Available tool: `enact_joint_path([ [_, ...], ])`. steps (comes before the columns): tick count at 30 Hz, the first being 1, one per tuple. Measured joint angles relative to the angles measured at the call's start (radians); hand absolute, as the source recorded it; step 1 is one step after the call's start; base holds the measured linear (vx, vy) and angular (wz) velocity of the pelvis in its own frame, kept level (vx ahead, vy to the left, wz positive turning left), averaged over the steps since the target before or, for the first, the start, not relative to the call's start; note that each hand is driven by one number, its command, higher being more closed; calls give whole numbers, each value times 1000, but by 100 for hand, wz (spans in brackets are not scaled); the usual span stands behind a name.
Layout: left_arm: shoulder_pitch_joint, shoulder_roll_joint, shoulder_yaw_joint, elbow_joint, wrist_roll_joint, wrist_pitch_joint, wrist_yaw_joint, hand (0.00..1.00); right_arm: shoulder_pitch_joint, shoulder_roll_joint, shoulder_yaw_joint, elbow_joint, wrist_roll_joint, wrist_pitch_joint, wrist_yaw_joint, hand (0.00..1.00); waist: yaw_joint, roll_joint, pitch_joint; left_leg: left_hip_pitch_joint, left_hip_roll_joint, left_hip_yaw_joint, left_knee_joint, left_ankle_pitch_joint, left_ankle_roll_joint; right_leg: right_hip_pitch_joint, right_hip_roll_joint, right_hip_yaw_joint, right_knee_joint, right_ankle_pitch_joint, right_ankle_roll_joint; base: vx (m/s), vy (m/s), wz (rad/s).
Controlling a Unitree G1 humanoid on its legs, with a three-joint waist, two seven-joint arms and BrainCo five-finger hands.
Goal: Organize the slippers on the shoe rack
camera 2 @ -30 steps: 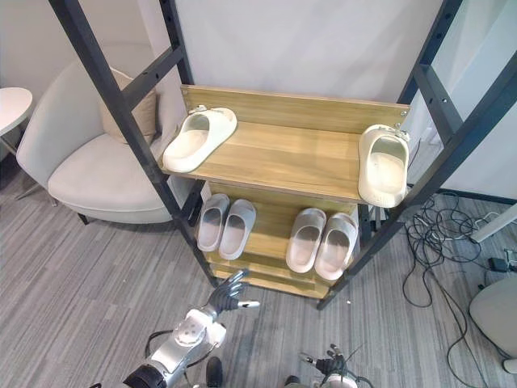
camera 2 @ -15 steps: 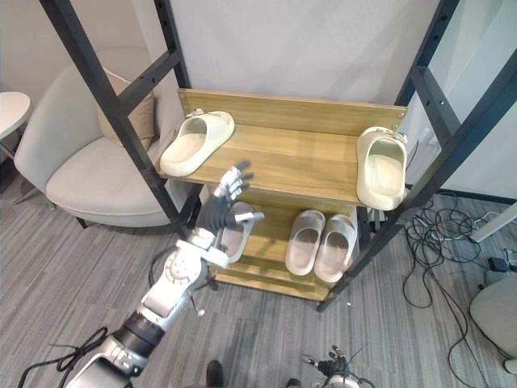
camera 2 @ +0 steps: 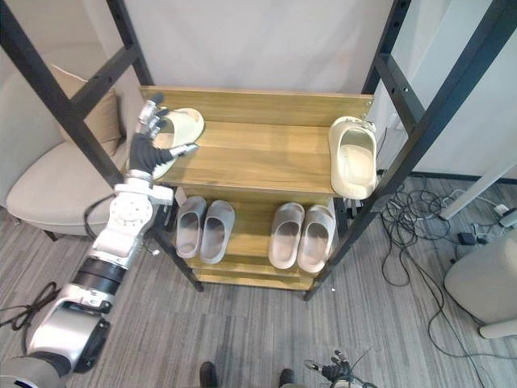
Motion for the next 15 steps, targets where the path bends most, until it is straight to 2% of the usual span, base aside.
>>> enact_joint_path([
  [3, -71, 67, 0, 92, 11, 23, -1, 0, -12, 0, -4, -14, 0, -2, 2, 0, 1, -6, 7, -2, 0, 25, 0, 0, 0, -20, -1, 35, 0, 2, -3, 41, 0, -34],
  [9, -160, 100, -1, 198, 28, 31, -5, 0, -11, 1, -41, -14, 1, -2, 11, 0, 3, 2, 15, -26, 1, 55, 0, 0, 0, -60, 0, 72, 3, 14, -16, 3, 0, -18],
  [15, -219, 129, -3, 267, 30, 54, -31, 0, 4, 16, -41, -19, 3, -2, 15, 0, 6, 5, 20, -34, 3, 84, 0, -2, 2, -89, 0, 111, 15, 23, -11, -31, 9, -16],
])
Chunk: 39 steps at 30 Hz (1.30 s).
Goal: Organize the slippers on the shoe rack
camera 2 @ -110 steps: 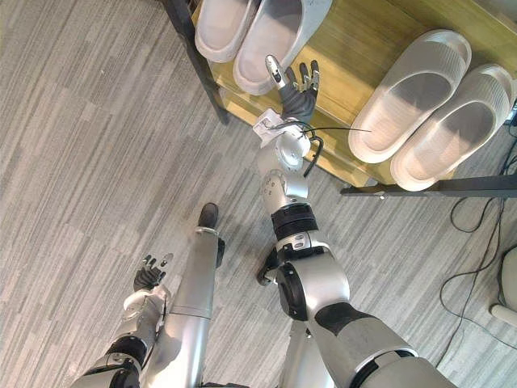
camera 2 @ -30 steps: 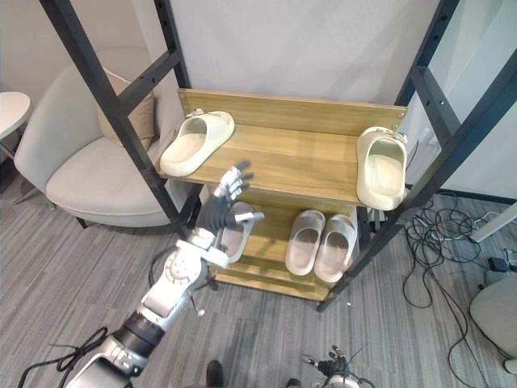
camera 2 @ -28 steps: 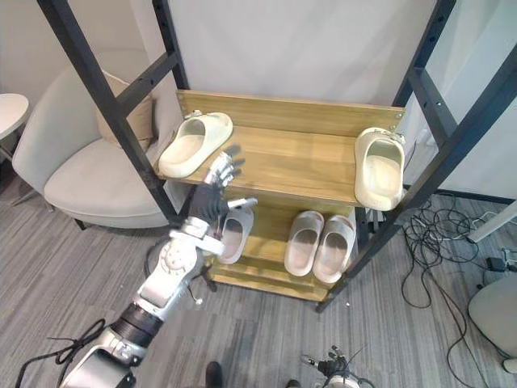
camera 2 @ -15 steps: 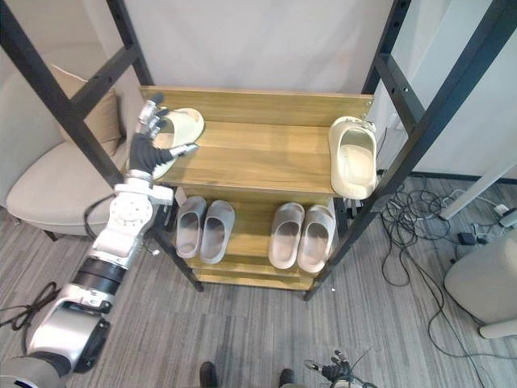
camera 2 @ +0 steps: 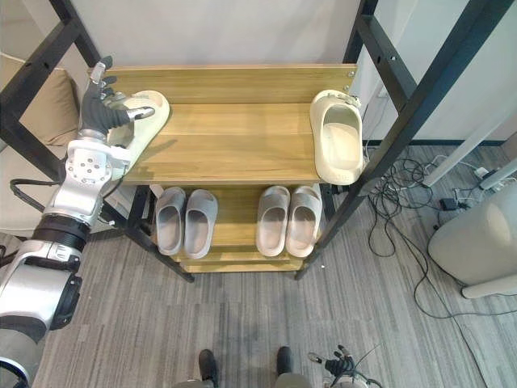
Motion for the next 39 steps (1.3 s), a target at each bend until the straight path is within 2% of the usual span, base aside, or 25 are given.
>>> enact_joint_path([
  [5, -34, 9, 1, -4, 10, 10, -17, 0, 11, 15, 1, -40, 2, -4, 6, 0, 18, 0, 0, -25, 5, 21, 0, -11, 1, -48, 5, 32, 13, 13, 6, -44, 3, -16],
  [12, -66, 10, 0, 5, 69, 16, -20, 0, 11, 22, 11, -46, 7, -15, 17, 0, 33, -2, -1, -17, 5, 20, 0, -10, 0, -43, 6, 26, 19, 13, 6, -3, 0, -1],
  [23, -75, 10, 1, 58, 94, 17, -17, 0, 8, 25, 14, -37, 0, -17, 4, 0, 45, -2, -1, -14, -2, -12, -6, 4, 7, -23, -1, -10, 22, 10, 2, -25, -3, 8],
  [36, -81, 12, -1, 149, 238, 59, -18, 0, -11, 56, 52, -35, -1, -15, 1, 0, 55, -4, -2, -13, -2, -11, -7, 5, 7, -14, -3, -22, 15, 10, 3, -6, -1, 2],
  [39, -100, 12, -1, 150, 246, 63, -18, 0, -9, 57, 84, -36, 0, -15, -2, 0, 56, -21, -15, -45, 5, -14, -6, 8, 4, -47, 0, -16, 17, 14, 5, 0, 0, 0],
])
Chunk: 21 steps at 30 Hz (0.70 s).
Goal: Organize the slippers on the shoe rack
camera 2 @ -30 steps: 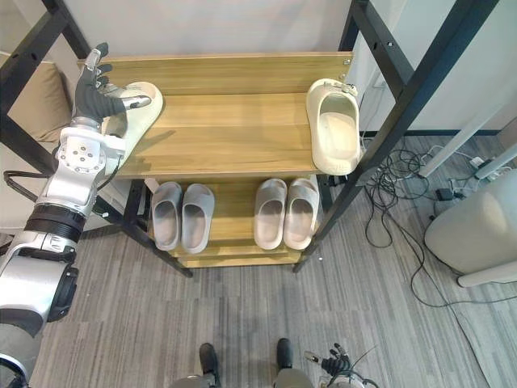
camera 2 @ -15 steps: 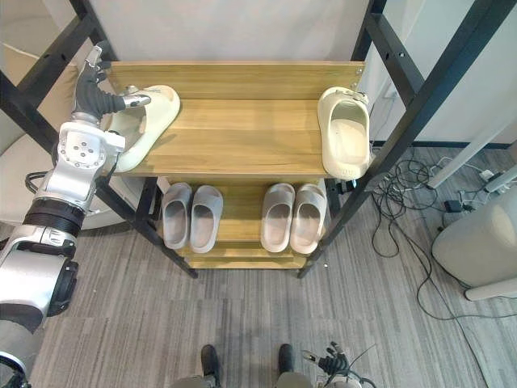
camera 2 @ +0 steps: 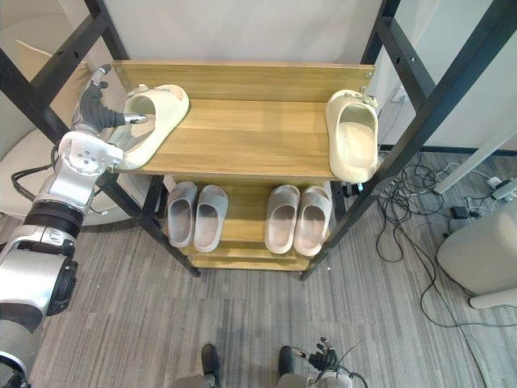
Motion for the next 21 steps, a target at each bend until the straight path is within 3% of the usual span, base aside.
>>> enact_joint_path([
  [5, -9, -8, 0, 0, 9, 22, 0, 0, 1, 4, 23, -3, 1, 0, -6, 0, -3, -30, -19, -24, 7, 6, 6, 4, -3, -29, 7, 11, 0, 11, -4, 4, -15, -4],
  [21, -121, -50, -3, 0, 29, 54, 1, 0, 2, 36, 101, -46, 2, 1, -13, 0, 0, -58, -34, -71, 19, 52, 0, 17, 6, -102, 8, 58, 3, 48, -3, -39, -7, -8],
])
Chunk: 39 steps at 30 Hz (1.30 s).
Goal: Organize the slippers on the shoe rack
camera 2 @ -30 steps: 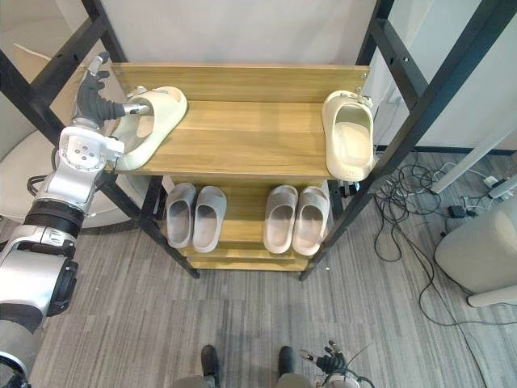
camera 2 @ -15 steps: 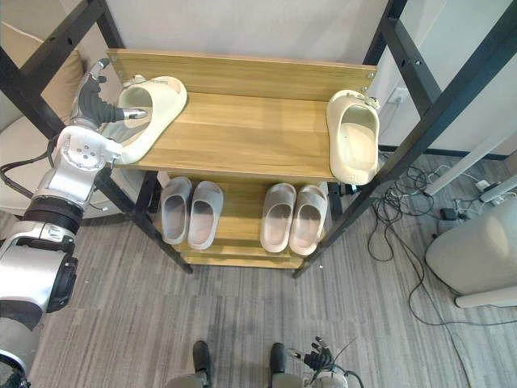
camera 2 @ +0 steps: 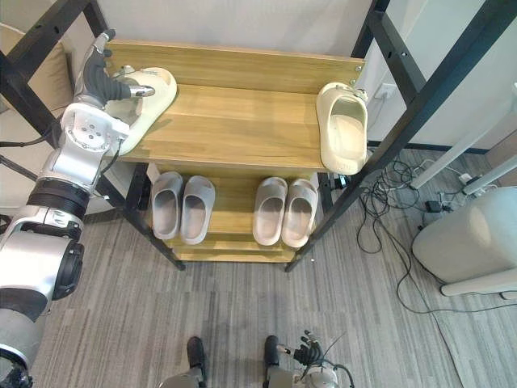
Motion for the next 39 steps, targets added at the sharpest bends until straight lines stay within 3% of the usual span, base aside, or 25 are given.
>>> enact_joint_path([
  [25, -43, -6, 36, 12, 9, 11, 1, 0, 0, 7, 19, -33, 3, 1, -2, 0, -7, -20, 0, -14, 0, 11, 0, 12, 1, -22, 2, 18, -4, 20, 1, -3, 2, -2],
  [39, -43, 20, 64, 14, 33, 43, 1, 0, -22, 6, 20, -31, 20, 10, -6, 0, -5, -29, 6, -48, 3, 10, 0, 19, 0, -56, 6, 16, -4, 27, -2, 1, 5, 0],
])
